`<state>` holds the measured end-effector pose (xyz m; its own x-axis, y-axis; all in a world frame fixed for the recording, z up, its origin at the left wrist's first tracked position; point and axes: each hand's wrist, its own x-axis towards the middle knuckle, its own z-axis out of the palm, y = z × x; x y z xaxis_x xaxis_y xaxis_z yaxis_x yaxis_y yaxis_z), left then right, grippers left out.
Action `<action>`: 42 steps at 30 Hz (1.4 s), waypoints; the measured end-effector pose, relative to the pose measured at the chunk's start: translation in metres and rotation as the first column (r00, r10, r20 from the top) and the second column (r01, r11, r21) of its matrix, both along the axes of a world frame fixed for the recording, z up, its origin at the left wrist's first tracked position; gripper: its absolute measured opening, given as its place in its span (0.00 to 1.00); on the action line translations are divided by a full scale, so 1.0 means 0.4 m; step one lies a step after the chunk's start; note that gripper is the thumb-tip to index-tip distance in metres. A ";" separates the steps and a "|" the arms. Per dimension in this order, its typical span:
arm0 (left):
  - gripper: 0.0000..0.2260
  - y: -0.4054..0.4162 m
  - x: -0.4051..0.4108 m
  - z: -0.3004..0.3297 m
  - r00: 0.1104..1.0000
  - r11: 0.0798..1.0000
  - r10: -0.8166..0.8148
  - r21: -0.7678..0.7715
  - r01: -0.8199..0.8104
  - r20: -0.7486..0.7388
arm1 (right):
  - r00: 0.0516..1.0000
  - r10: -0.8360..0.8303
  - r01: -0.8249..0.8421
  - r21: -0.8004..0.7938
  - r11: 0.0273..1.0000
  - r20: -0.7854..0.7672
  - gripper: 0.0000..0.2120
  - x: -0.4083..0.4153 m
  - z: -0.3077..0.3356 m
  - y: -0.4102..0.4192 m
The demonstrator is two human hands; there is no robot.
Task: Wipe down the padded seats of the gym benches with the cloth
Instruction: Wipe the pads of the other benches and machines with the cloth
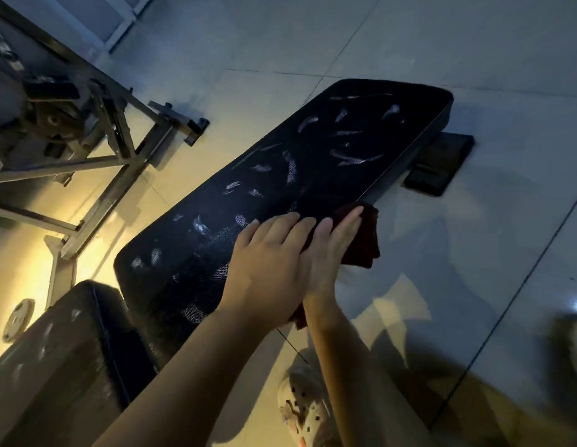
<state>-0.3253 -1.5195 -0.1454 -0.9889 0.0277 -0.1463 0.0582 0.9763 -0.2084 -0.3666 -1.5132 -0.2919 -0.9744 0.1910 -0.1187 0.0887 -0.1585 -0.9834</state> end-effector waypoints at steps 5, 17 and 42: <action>0.21 0.025 -0.066 -0.044 0.996 0.997 -0.063 0.037 0.066 -0.066 | 0.992 0.003 0.023 -0.206 0.978 0.124 0.31 -0.112 0.041 0.107; 0.25 0.022 -0.134 -0.197 0.995 0.971 -0.075 -0.231 0.057 -0.068 | 0.968 -0.026 0.073 -0.181 0.981 0.251 0.29 -0.460 -0.076 0.289; 0.26 0.034 -0.150 -0.199 1.000 0.941 -0.007 -0.338 0.017 0.029 | 0.978 -0.036 0.081 -0.213 0.974 0.205 0.33 -0.493 -0.075 0.316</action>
<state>-0.3853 -1.5058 -0.2249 -0.9844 -0.0162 -0.1754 0.0796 0.8476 -0.5247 -0.5640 -1.3867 -0.3218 -0.9147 0.1944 -0.3543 0.2632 -0.3786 -0.8873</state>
